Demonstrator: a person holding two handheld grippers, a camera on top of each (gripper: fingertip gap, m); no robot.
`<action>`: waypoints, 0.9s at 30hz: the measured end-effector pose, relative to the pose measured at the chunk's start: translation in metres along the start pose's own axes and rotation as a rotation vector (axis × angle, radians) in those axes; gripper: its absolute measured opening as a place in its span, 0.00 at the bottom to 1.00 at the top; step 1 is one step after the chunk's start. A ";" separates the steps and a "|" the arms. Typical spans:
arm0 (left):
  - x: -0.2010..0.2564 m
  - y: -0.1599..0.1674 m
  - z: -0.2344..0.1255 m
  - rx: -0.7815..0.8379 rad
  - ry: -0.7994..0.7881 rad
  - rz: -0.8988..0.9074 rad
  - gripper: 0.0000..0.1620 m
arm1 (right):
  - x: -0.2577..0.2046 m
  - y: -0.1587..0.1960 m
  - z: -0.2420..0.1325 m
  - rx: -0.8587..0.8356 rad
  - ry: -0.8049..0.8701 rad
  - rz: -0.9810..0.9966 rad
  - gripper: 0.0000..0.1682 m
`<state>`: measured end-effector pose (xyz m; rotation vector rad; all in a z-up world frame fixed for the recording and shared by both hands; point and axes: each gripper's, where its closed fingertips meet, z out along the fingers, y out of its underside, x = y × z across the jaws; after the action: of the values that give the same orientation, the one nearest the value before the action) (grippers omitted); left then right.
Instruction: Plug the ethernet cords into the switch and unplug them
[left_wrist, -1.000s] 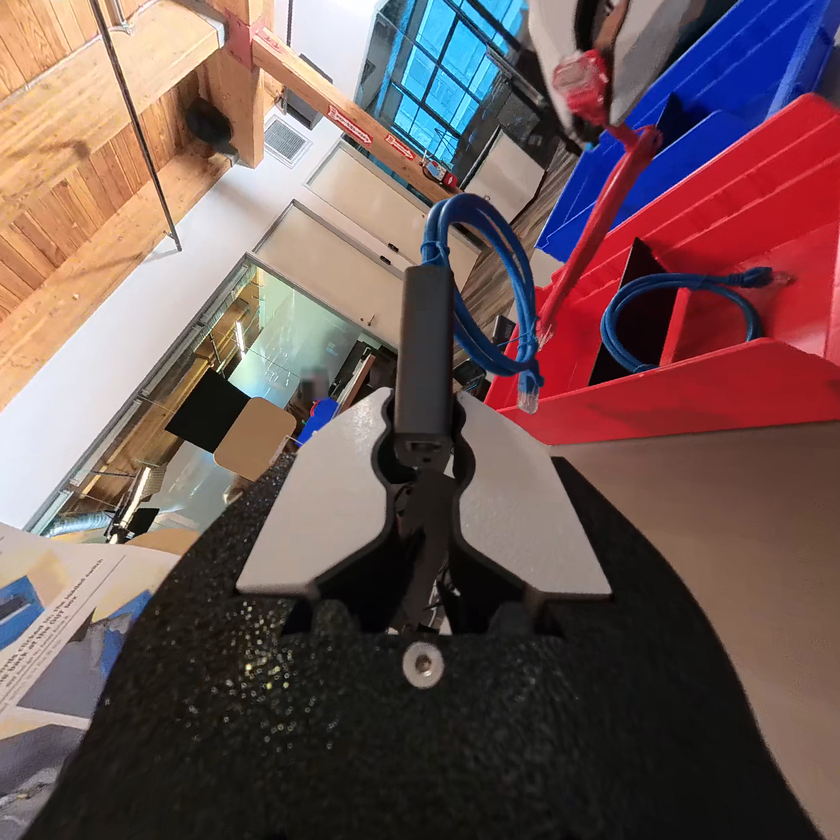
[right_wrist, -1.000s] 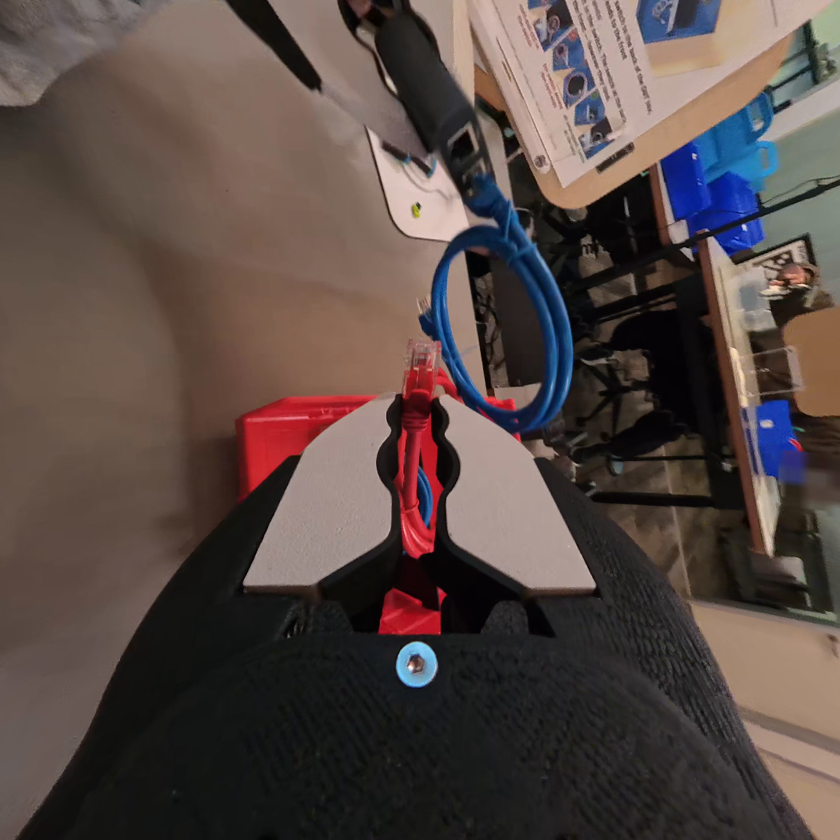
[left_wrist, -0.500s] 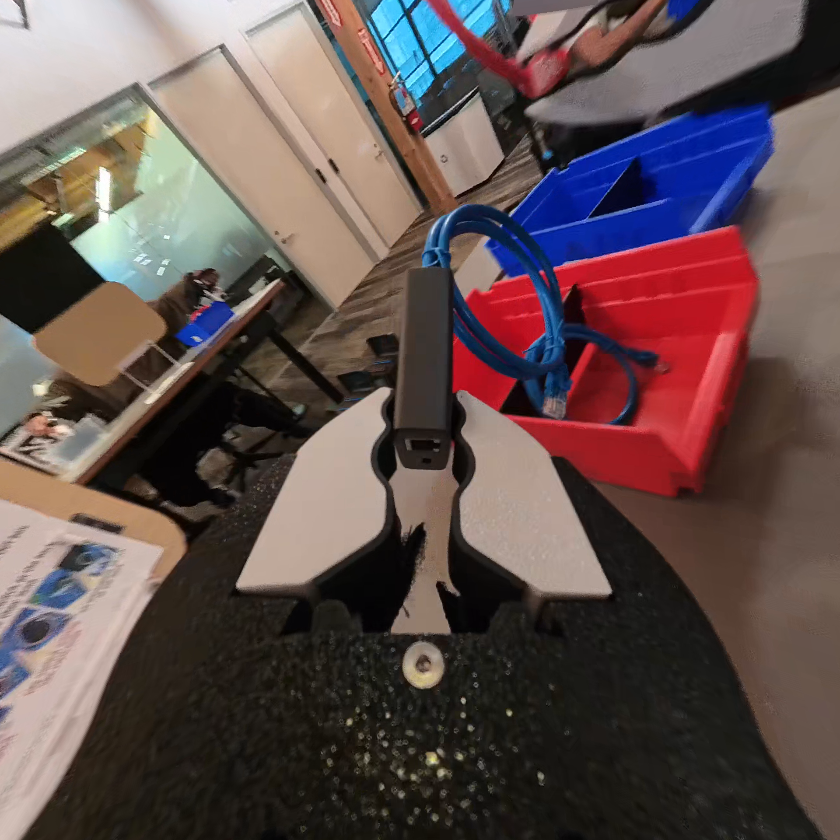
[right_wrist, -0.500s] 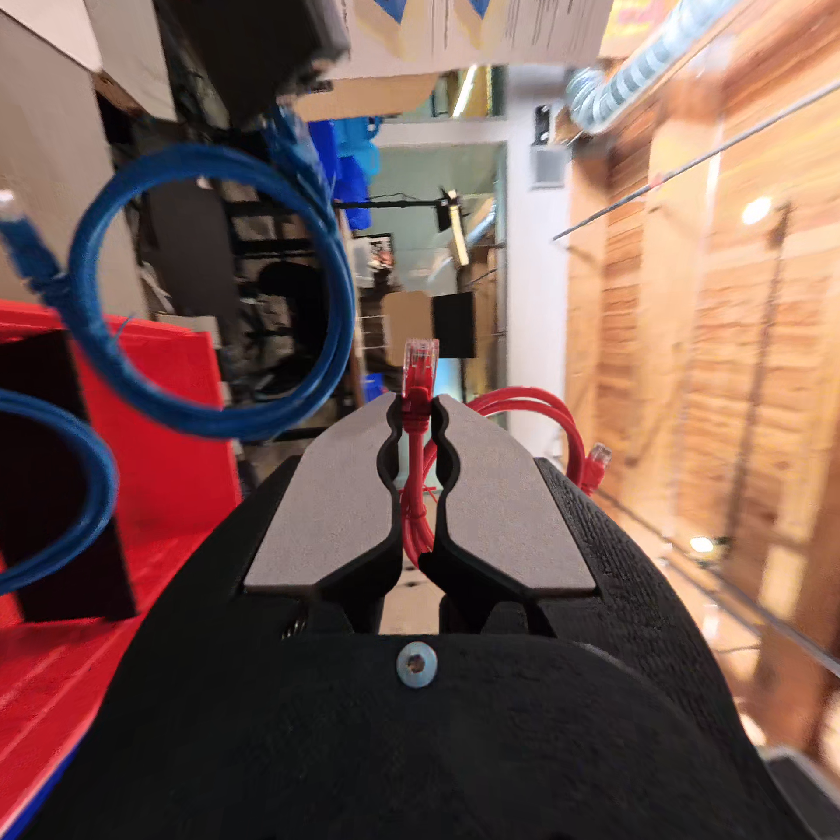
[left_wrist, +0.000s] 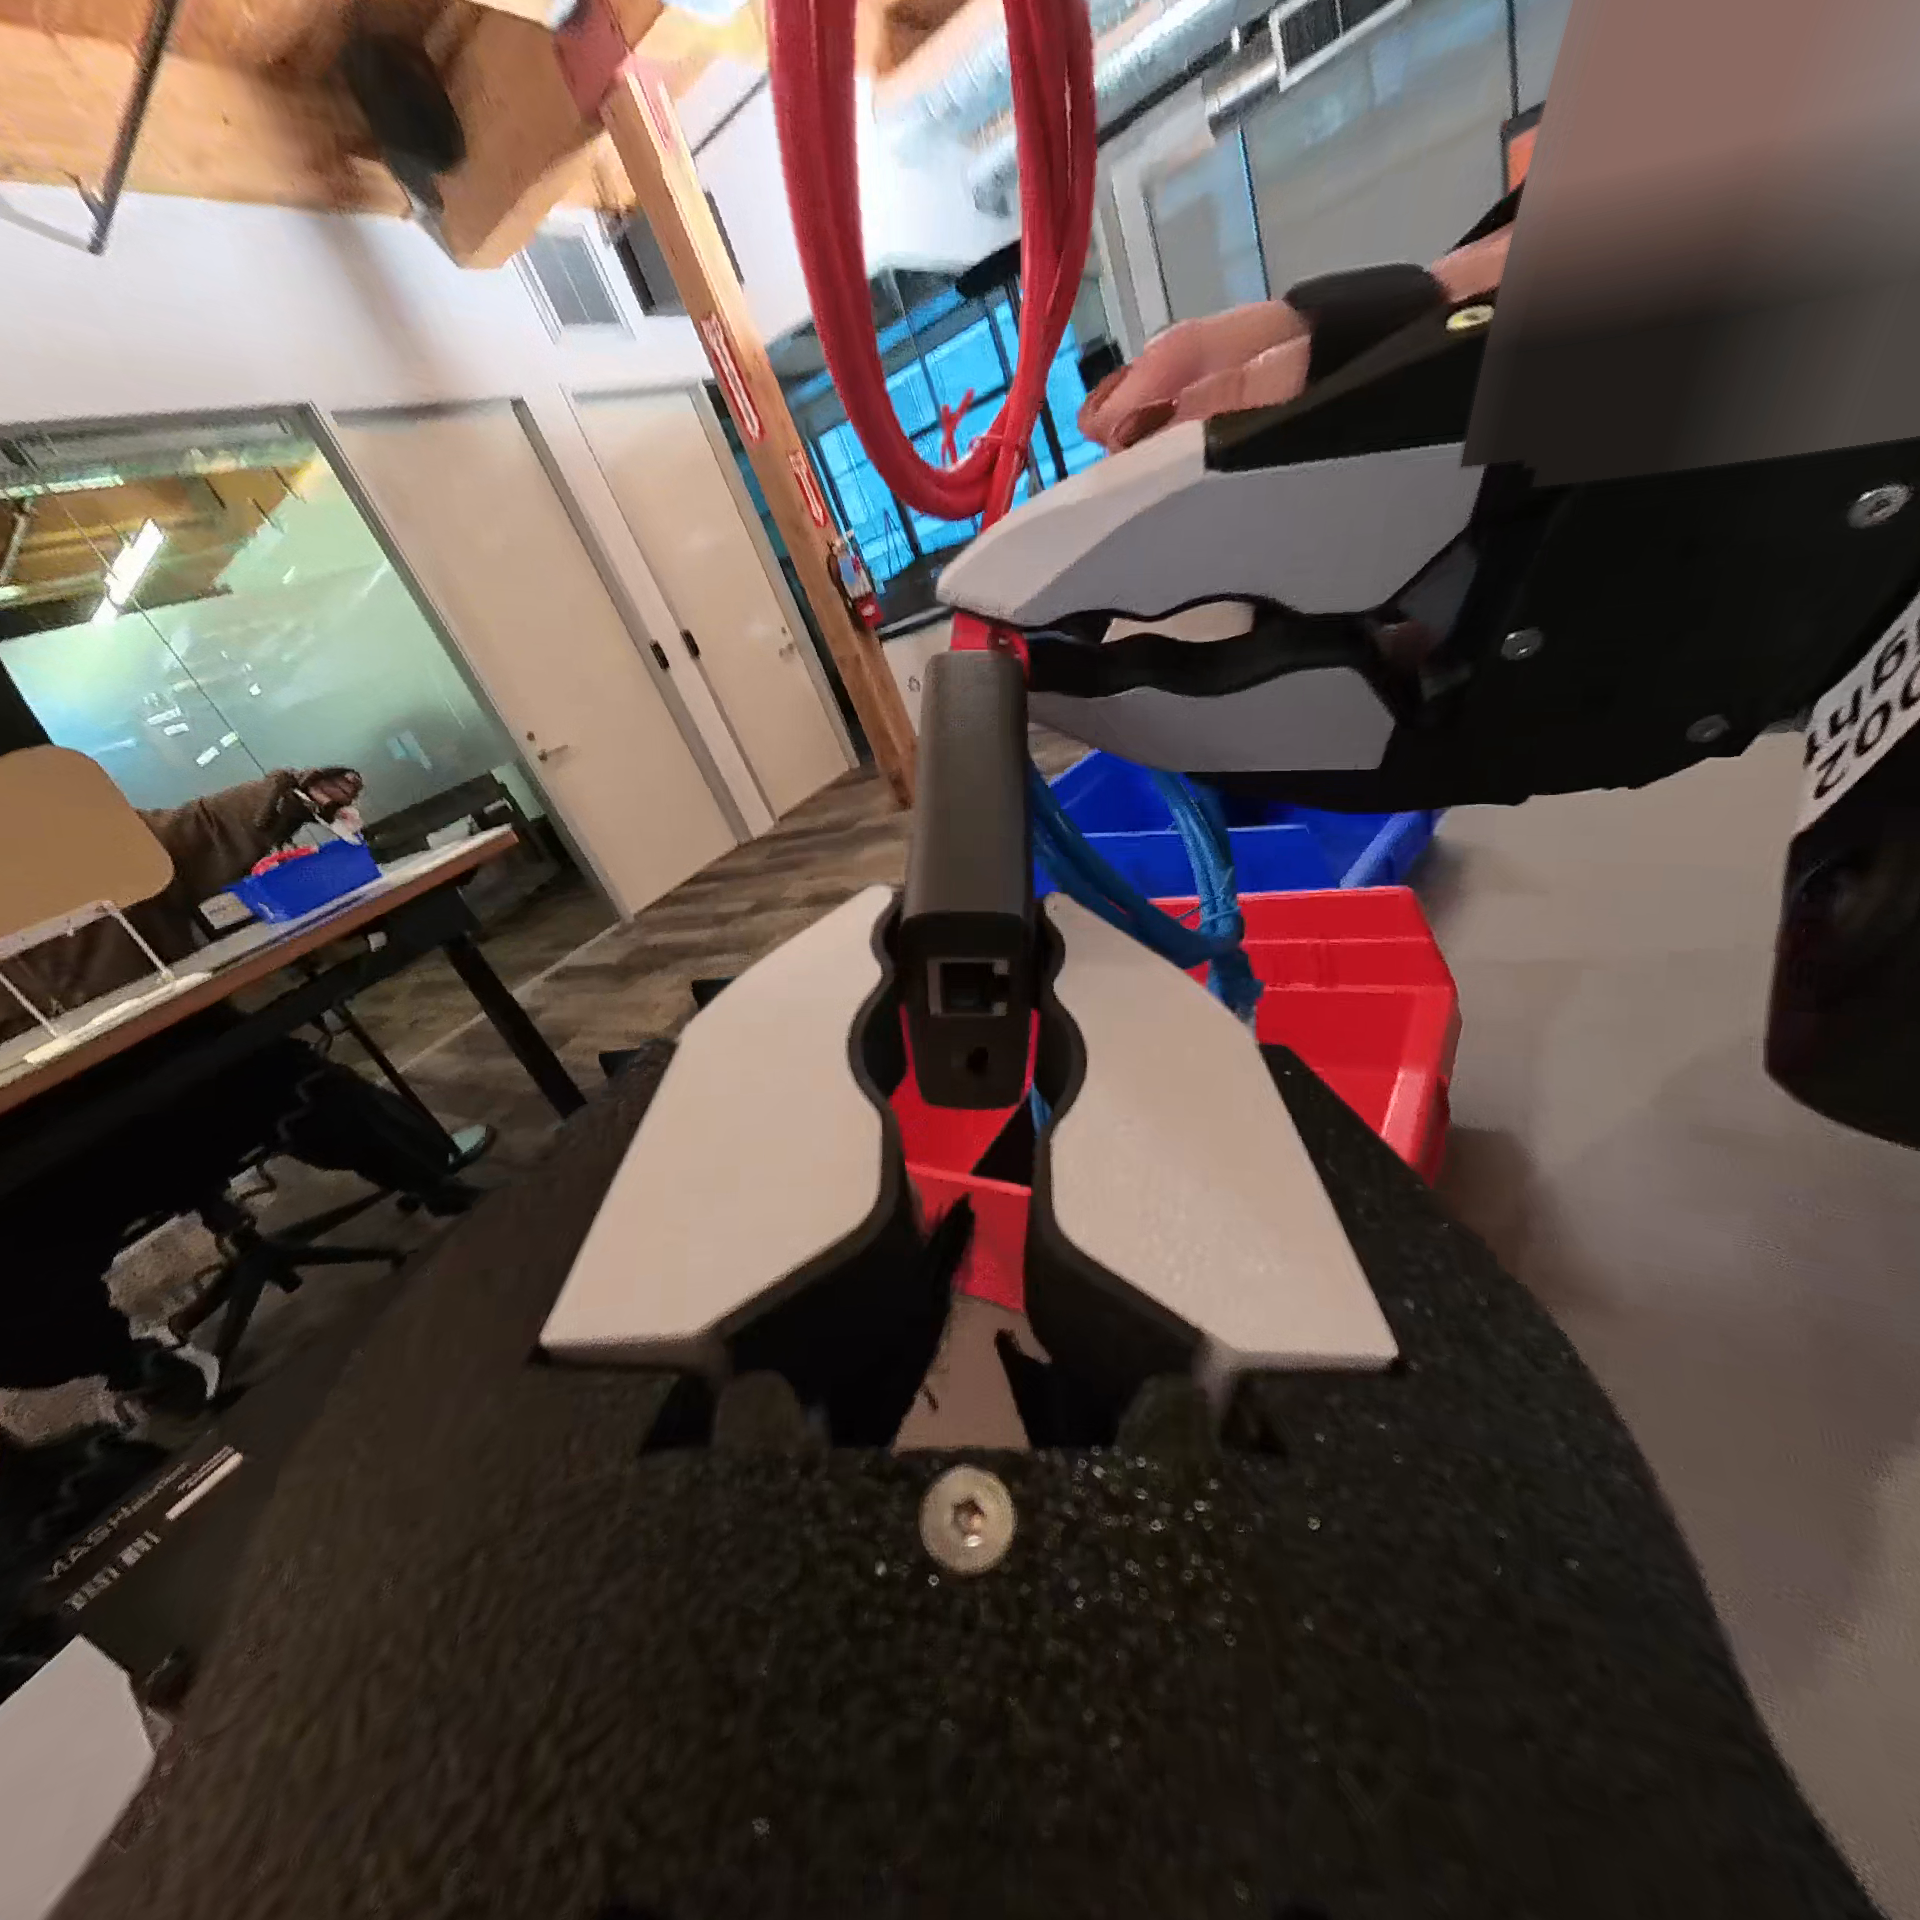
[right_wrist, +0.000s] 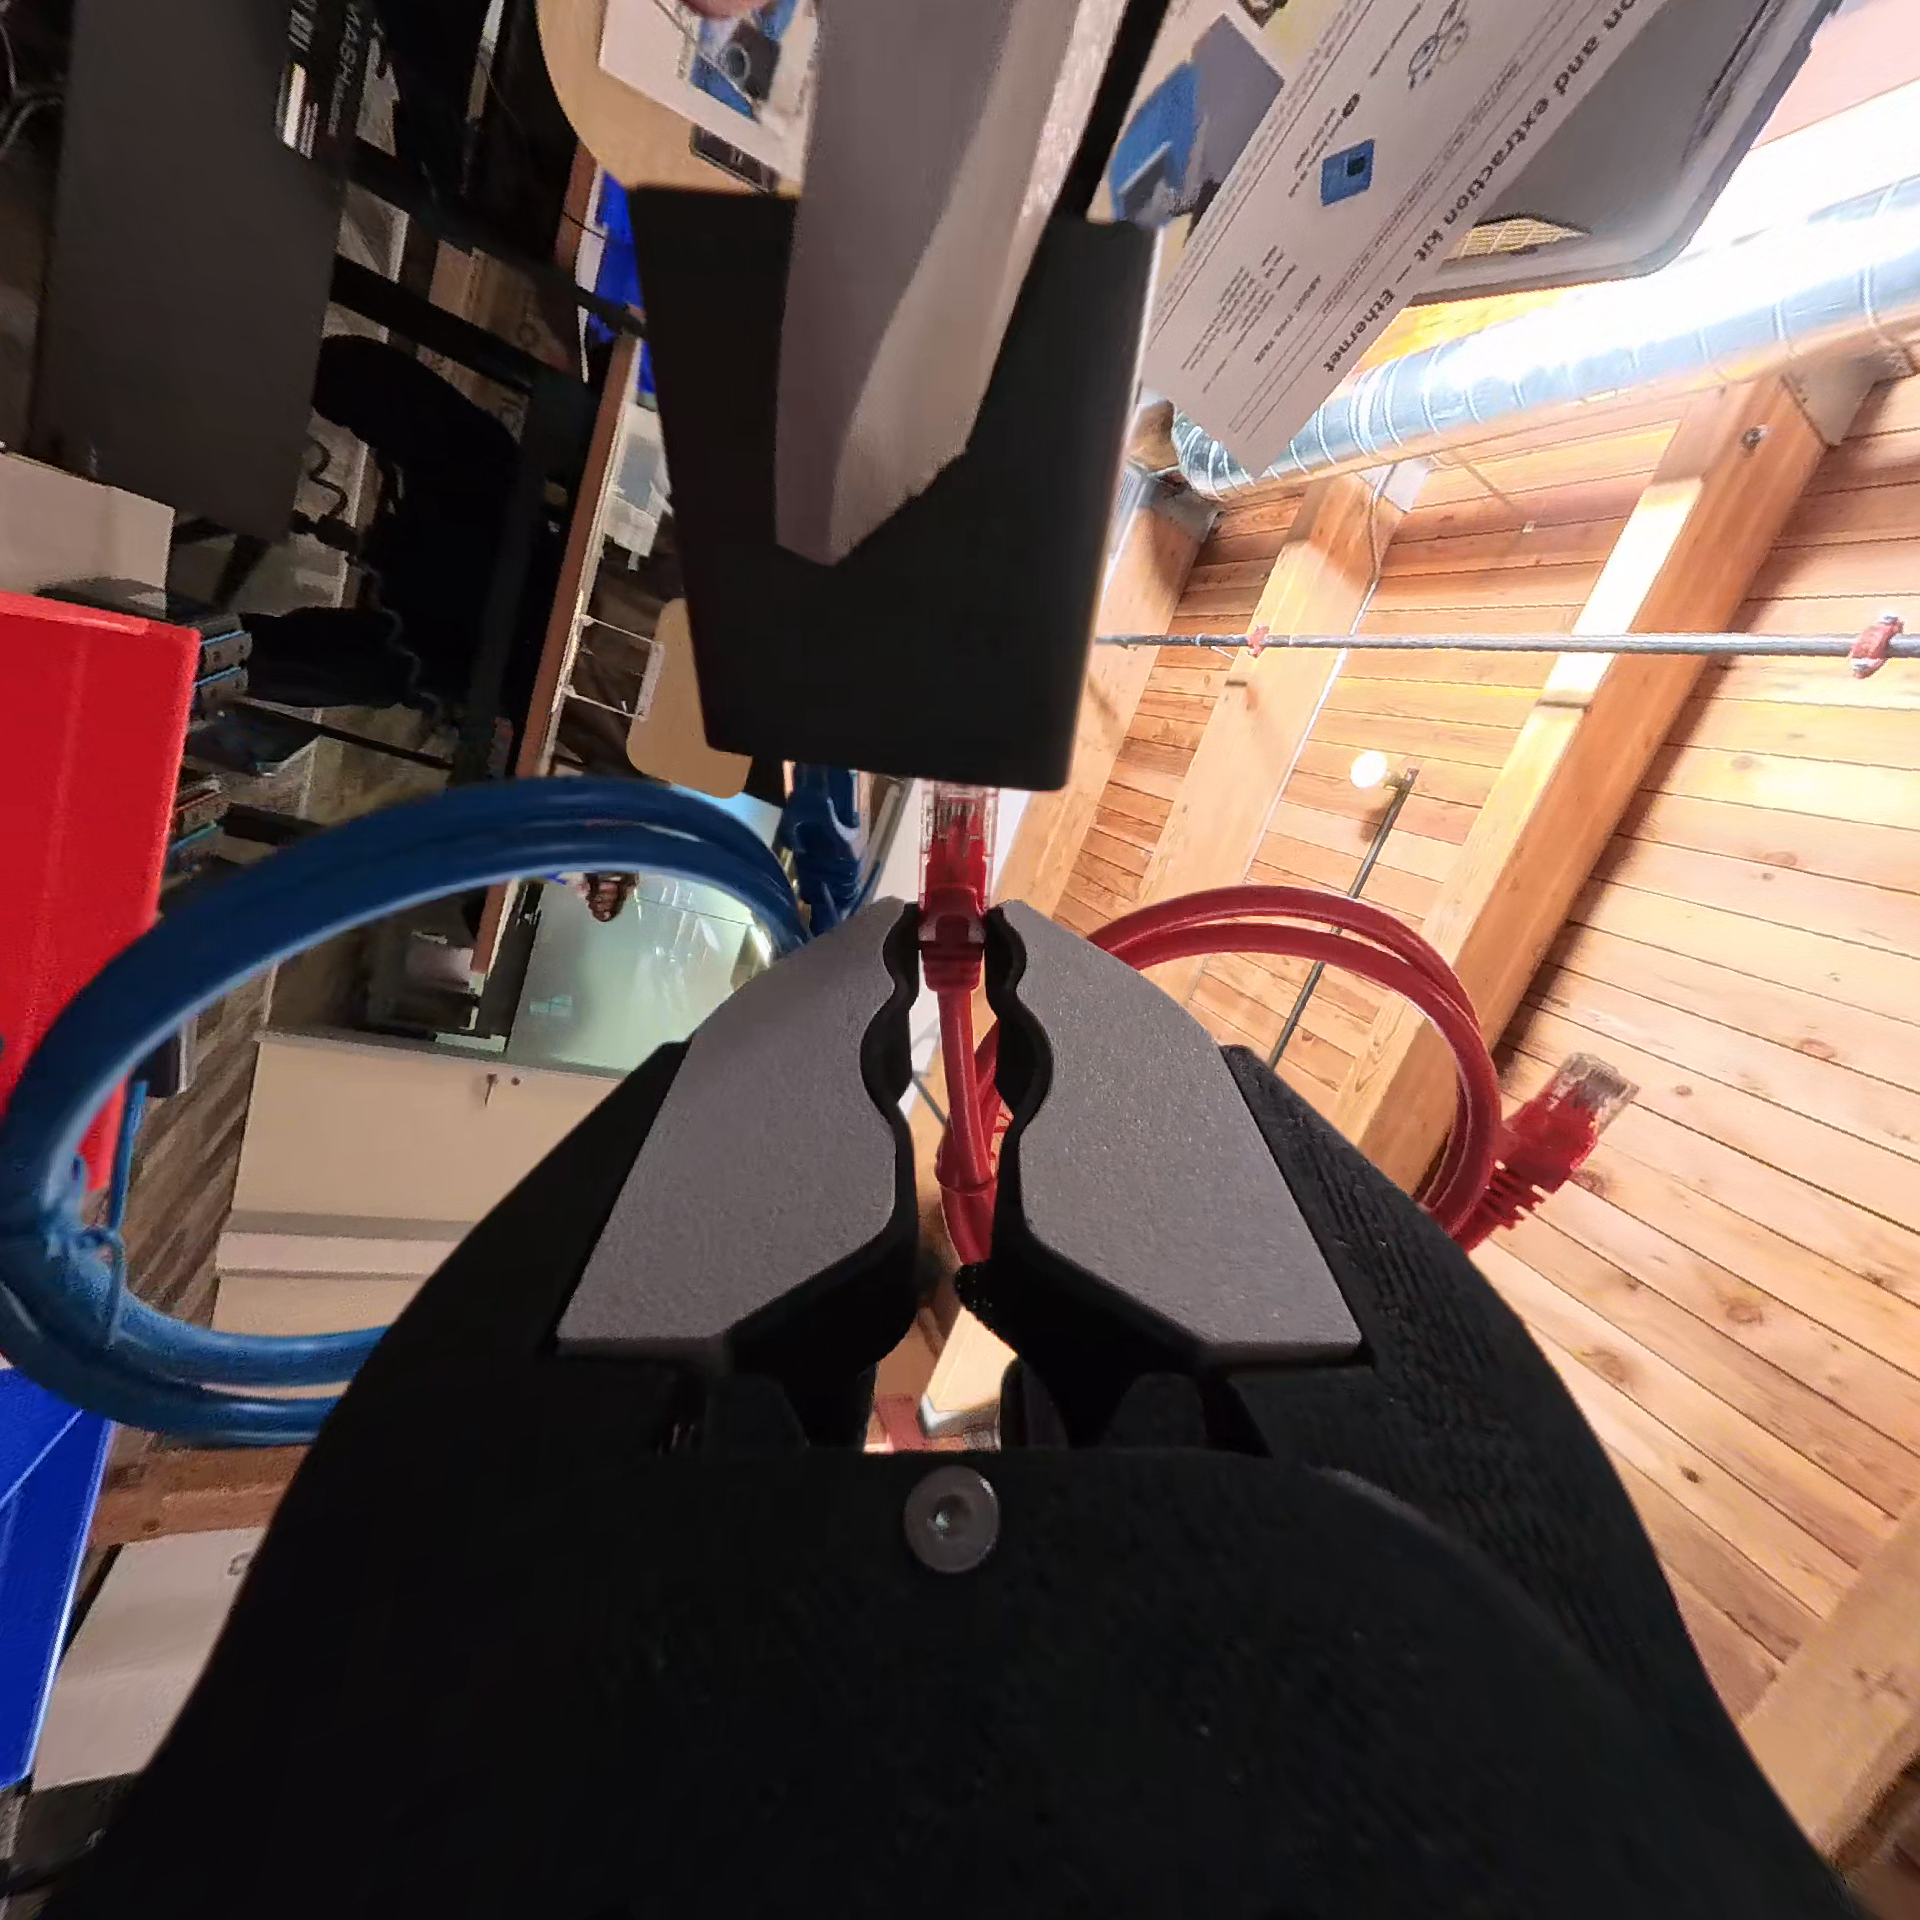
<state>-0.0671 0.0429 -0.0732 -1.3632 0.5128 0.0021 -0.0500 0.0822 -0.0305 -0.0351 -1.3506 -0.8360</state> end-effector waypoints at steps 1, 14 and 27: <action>0.000 -0.002 -0.001 0.014 -0.007 0.016 0.12 | 0.001 -0.001 0.000 0.003 0.000 -0.005 0.06; 0.004 -0.025 -0.010 0.180 -0.020 0.039 0.12 | 0.027 -0.004 -0.013 0.048 0.117 0.027 0.06; 0.008 -0.023 -0.012 0.233 0.097 -0.024 0.12 | 0.030 -0.008 -0.021 0.180 0.131 -0.040 0.06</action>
<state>-0.0577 0.0246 -0.0558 -1.1449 0.5600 -0.1399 -0.0374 0.0509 -0.0140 0.1854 -1.3011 -0.7346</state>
